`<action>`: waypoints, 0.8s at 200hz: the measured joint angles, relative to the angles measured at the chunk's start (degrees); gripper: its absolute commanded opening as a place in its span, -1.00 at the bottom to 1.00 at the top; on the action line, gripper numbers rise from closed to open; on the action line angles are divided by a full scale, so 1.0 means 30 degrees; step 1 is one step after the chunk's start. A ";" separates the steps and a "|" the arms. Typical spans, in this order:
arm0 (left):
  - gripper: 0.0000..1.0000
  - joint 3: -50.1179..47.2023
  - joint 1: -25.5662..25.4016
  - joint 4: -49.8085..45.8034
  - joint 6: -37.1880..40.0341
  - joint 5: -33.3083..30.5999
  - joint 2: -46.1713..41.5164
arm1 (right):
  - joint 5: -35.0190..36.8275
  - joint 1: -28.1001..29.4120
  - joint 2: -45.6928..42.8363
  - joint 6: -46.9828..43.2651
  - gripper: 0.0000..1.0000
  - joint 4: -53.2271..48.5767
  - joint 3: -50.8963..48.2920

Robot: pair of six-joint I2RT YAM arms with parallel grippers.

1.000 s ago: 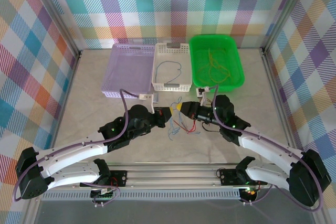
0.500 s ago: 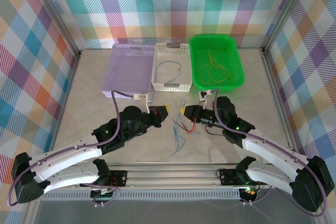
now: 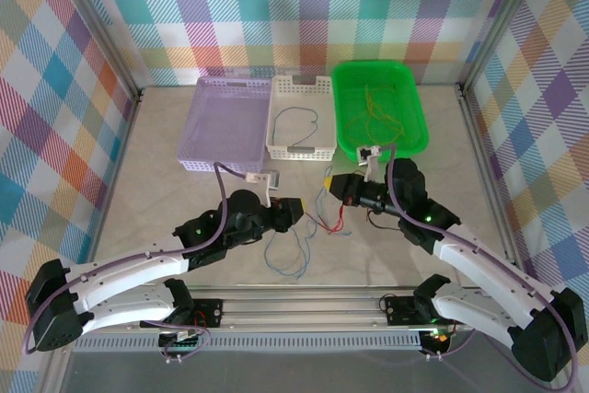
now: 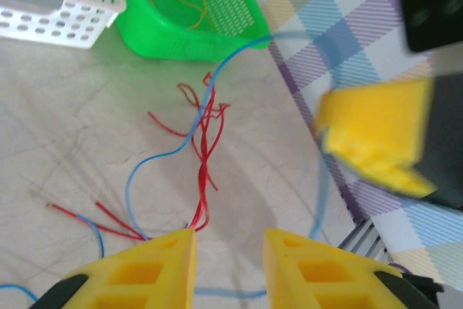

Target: Untangle the cables

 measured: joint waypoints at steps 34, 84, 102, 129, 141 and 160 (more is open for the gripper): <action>-0.41 -0.1384 0.0000 -0.0168 -0.0306 0.0168 -0.0255 | -0.0991 -0.1137 0.0641 -0.0889 -1.00 -0.1654 0.2710; -0.39 -0.4175 0.0000 -0.1559 -0.0984 -0.0364 -0.3024 | -0.2528 -0.1916 0.3745 -0.2900 -1.00 -0.4838 0.9755; -0.37 -0.4881 0.0000 -0.2113 -0.1188 -0.0685 -0.4073 | -0.3089 -0.1923 0.5100 -0.3534 -1.00 -0.5865 1.2480; -0.36 -0.5792 0.0000 -0.3045 -0.1501 -0.1129 -0.5639 | -0.3891 -0.2025 0.7359 -0.4393 -1.00 -0.6943 1.6247; -0.34 -0.6186 0.0000 -0.3504 -0.1690 -0.1326 -0.6397 | -0.4371 -0.2157 0.8415 -0.4641 -1.00 -0.7344 1.7675; -0.26 -0.6703 0.0000 -0.4116 -0.1996 -0.1559 -0.7446 | -0.5166 -0.2382 1.0178 -0.4983 -1.00 -0.7752 1.9598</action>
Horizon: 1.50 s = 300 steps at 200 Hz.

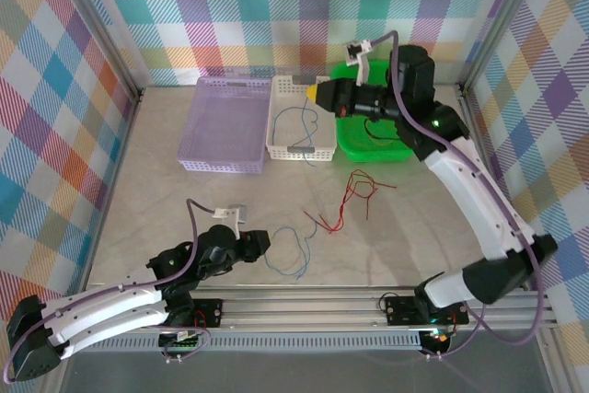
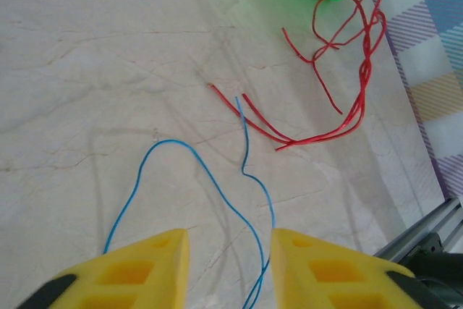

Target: Untangle the cables

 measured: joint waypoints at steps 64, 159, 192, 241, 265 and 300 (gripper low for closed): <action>0.04 -0.1413 0.0000 -0.2142 -0.0976 -0.0350 -0.2776 | -0.2310 -0.0998 0.6557 -0.0845 -1.00 -0.1362 0.5595; 0.58 -0.2157 0.0000 -0.3949 -0.1770 -0.0801 -0.4248 | -0.4051 -0.2659 1.6670 -0.0947 -1.00 -0.3730 1.3165; 0.65 -0.2339 0.0000 -0.3963 -0.1931 -0.0838 -0.4248 | -0.3614 -0.2761 1.7974 -0.1056 -1.00 -0.4328 1.3420; 0.73 -0.2667 -0.0007 -0.3861 -0.2157 -0.0845 -0.4065 | -0.2732 -0.2754 1.8498 -0.1625 -0.47 -0.5362 1.3792; 0.73 -0.2776 0.0000 -0.3825 -0.2317 -0.0831 -0.3366 | -0.2157 -0.2761 1.8498 -0.1953 -0.27 -0.5661 1.3923; 0.73 -0.2776 -0.0007 -0.3570 -0.2390 -0.0823 -0.2208 | -0.1100 -0.2798 1.8440 -0.2106 -0.10 -0.6419 1.3886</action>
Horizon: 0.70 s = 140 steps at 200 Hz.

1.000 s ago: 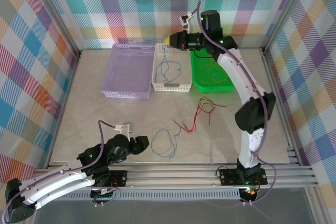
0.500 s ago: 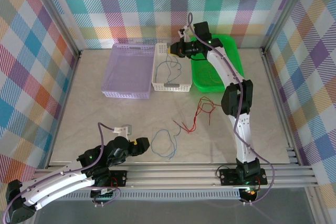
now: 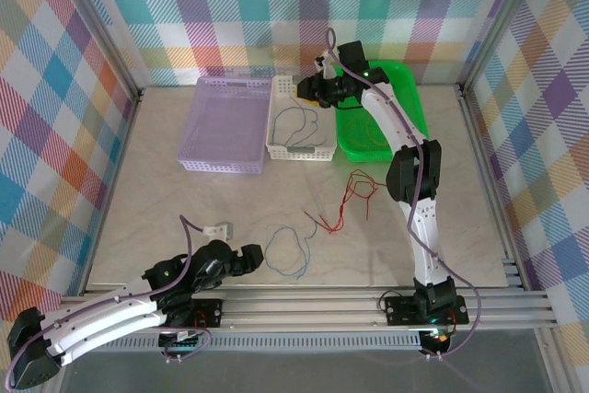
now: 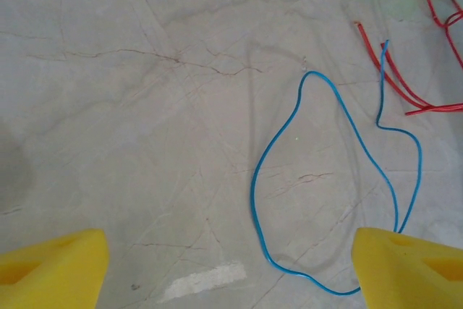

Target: Untangle the cables

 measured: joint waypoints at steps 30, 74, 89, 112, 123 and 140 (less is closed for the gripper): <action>0.73 0.0000 0.0000 0.0306 -0.0036 0.0015 0.0947 | 0.0583 0.0000 -0.1880 -0.0160 0.06 0.0153 -0.2215; 0.73 0.0007 -0.0036 0.1617 -0.0066 0.0007 0.2696 | 0.0998 0.0000 -0.8276 -0.0291 0.37 0.2353 -0.8488; 0.73 0.0270 -0.0051 0.1807 -0.0058 -0.0029 0.3504 | 0.1078 0.0000 -1.1329 -0.0146 0.48 0.3789 -1.1584; 0.72 0.1071 -0.0087 0.1872 0.0000 -0.0153 0.5282 | 0.1275 0.0000 -1.5708 0.0131 0.71 0.5872 -1.5977; 0.71 0.1596 -0.0189 0.1887 0.0102 -0.0182 0.6397 | 0.1494 0.0000 -1.7537 0.0357 0.96 0.6462 -1.7726; 0.70 0.2608 -0.0306 0.1734 0.0452 -0.0342 0.8145 | 0.1887 0.0007 -1.9985 0.0313 0.99 0.7045 -2.0174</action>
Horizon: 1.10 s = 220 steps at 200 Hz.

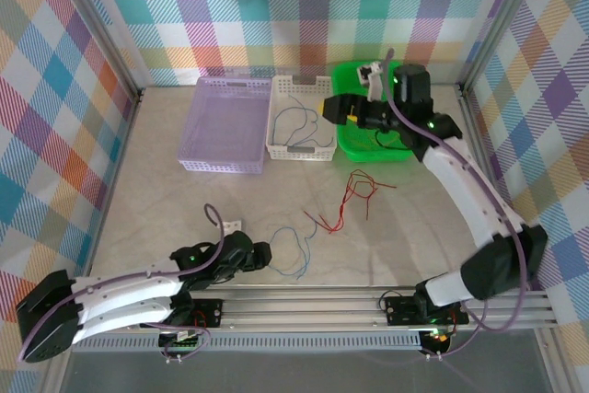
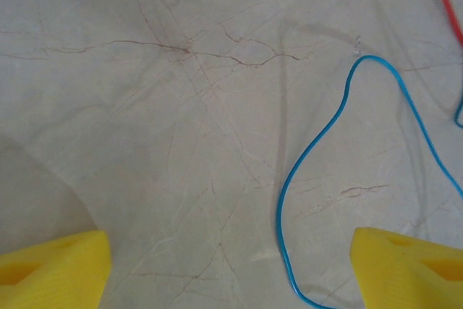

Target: Untangle the cables

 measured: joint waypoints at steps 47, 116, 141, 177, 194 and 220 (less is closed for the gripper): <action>0.63 0.3818 -0.0291 -0.0044 0.1603 -0.0277 0.4940 | 0.1071 -0.0007 -0.6914 0.0364 0.99 -0.0277 -0.5428; 0.35 0.7155 -0.0328 -0.0714 0.3759 -0.1202 0.9078 | 0.2455 -0.0007 -1.4418 -0.0452 0.99 -0.4801 -0.7388; 0.25 0.7300 -0.0342 -0.1188 0.4204 -0.1348 0.9901 | 0.3512 -0.0007 -1.6116 -0.1217 0.99 -0.6972 -0.7359; 0.17 0.7329 -0.0342 -0.1515 0.4488 -0.1596 1.0462 | 0.5085 -0.0007 -1.6677 -0.2091 0.99 -0.9792 -0.7380; 0.12 0.7329 -0.0342 -0.1494 0.4605 -0.1836 1.0950 | 0.5872 -0.0007 -1.7456 -0.2273 0.99 -1.0659 -0.7803; 0.02 0.7664 -0.0401 -0.1530 0.4656 -0.2127 1.1380 | 0.6659 -0.0007 -1.8695 -0.2295 0.99 -1.1577 -0.8459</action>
